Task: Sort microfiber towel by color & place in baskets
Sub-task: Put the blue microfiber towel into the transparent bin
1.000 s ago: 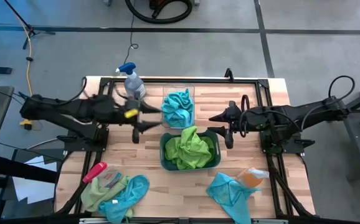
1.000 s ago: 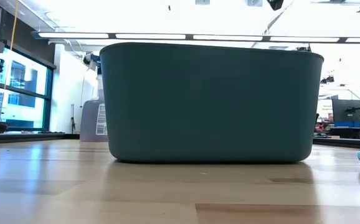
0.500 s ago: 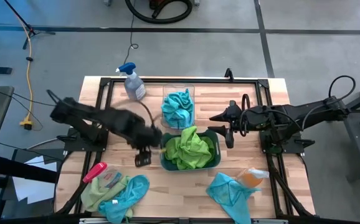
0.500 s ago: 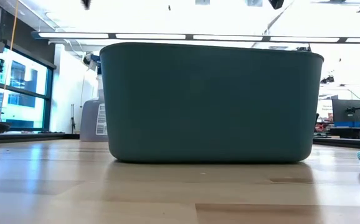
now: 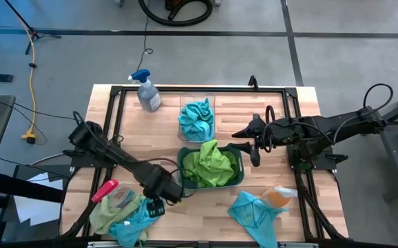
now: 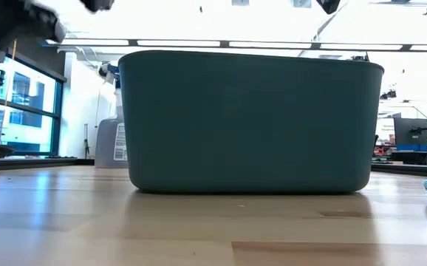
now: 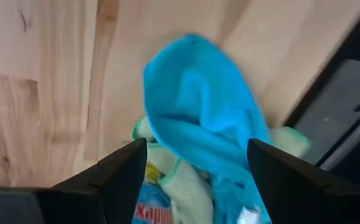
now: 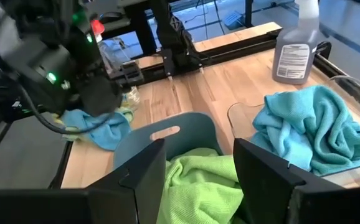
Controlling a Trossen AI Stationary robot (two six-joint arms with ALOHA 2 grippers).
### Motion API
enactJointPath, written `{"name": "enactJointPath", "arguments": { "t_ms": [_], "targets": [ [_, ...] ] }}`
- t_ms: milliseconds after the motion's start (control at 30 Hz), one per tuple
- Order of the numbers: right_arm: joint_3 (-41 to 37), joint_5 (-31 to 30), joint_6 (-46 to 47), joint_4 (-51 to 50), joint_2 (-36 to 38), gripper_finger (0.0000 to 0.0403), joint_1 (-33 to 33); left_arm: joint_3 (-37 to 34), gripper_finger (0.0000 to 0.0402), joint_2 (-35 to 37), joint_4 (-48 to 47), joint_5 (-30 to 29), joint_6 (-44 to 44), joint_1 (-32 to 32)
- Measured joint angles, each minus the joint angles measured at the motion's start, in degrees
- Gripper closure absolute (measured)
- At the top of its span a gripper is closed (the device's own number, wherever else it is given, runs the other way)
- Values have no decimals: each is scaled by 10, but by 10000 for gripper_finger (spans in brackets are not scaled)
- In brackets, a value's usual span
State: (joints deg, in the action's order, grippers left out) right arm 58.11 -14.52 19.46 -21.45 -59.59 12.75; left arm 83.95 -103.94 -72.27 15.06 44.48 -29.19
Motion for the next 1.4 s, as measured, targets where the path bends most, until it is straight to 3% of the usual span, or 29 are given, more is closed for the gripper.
{"name": "enactJointPath", "arguments": {
  "t_ms": [700, 833, 1100, 1400],
  "targets": [
    [0, 4, 0, -1, 0, 218, 0, -90, 144, -63, 37, -3, 15, -1],
    [0, 4, 0, -1, 0, 218, 0, -115, 194, -63, 61, 30, 15, -2],
    [0, 4, -3, -2, 0, 218, 0, -122, 387, -46, 88, 43, -26, -3],
    [0, 4, -15, -9, 0, 218, 0, -117, 400, 95, 85, 103, -43, 0]
  ]
}}
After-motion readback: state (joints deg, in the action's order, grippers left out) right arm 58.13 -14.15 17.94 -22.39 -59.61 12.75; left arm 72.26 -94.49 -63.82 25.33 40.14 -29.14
